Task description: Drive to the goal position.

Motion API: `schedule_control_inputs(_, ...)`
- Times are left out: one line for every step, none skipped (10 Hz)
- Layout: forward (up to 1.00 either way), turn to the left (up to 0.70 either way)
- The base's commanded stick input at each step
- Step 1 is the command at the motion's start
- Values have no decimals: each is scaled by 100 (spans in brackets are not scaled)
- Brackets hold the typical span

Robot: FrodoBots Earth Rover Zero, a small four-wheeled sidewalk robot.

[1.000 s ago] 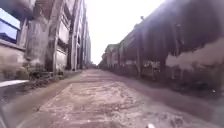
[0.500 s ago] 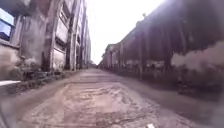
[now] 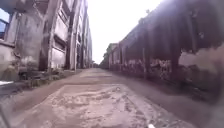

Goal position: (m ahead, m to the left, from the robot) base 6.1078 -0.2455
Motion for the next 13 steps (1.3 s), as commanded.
schedule_control_inputs(70, 32)
schedule_control_inputs(70, 35)
schedule_control_inputs(70, 35)
schedule_control_inputs(70, 35)
schedule_control_inputs(70, 16)
schedule_control_inputs(70, 0)
schedule_control_inputs(70, 0)
schedule_control_inputs(70, 0)
schedule_control_inputs(70, 0)
schedule_control_inputs(70, 0)
schedule_control_inputs(70, 0)
schedule_control_inputs(70, 0)
schedule_control_inputs(70, 0)
